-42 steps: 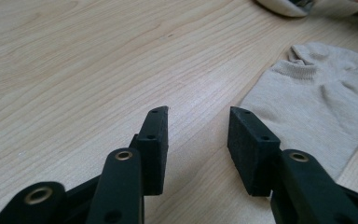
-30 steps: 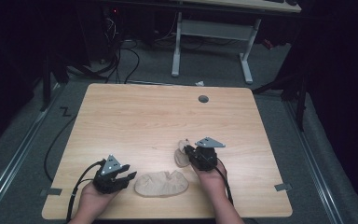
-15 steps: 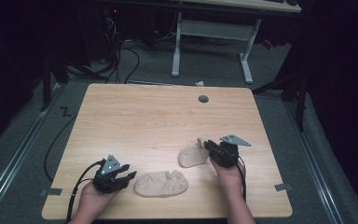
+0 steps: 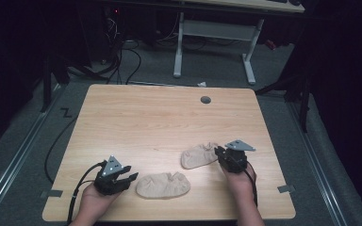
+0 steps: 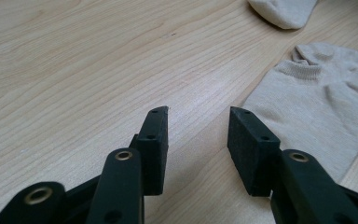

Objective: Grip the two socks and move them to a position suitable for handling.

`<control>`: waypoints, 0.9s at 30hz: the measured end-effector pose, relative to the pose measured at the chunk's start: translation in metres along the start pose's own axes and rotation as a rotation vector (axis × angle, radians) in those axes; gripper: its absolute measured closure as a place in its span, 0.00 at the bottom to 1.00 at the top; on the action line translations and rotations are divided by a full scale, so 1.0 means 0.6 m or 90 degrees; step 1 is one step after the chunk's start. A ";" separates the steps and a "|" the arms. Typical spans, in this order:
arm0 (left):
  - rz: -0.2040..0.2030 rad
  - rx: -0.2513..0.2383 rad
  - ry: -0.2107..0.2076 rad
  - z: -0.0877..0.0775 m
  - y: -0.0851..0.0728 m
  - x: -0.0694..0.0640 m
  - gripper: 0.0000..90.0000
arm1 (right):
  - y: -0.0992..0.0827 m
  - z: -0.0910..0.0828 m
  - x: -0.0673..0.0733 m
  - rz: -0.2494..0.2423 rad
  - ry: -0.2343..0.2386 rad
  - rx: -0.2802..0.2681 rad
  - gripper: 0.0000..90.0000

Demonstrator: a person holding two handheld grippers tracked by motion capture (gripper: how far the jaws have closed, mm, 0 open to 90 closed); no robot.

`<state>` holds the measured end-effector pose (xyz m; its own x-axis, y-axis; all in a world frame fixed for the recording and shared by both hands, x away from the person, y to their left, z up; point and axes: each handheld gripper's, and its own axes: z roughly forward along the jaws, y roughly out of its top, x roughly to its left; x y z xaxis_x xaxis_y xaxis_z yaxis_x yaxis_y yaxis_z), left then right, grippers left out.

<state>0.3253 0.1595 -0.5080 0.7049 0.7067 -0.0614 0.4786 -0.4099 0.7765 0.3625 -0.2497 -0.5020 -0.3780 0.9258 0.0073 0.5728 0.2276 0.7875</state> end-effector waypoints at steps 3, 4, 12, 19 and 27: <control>0.001 0.000 0.000 -0.001 0.000 0.000 0.65 | -0.004 0.016 0.025 -0.036 0.025 0.035 0.98; 0.001 0.001 0.001 -0.001 0.000 0.000 0.65 | -0.005 0.020 0.030 -0.038 0.029 0.042 0.99; 0.004 0.000 0.002 -0.003 0.001 0.001 0.65 | -0.010 0.048 0.057 -0.059 0.042 0.084 0.99; 0.005 0.000 0.006 0.000 0.001 0.003 0.65 | 0.007 0.075 0.109 -0.101 0.073 0.077 0.99; 0.005 0.004 0.010 0.005 0.001 0.003 0.66 | 0.028 0.102 0.177 -0.153 0.111 0.074 0.97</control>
<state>0.3286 0.1585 -0.5096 0.7003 0.7123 -0.0465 0.4774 -0.4190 0.7724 0.3767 -0.1292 -0.5260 -0.6257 0.7780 -0.0563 0.5281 0.4756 0.7035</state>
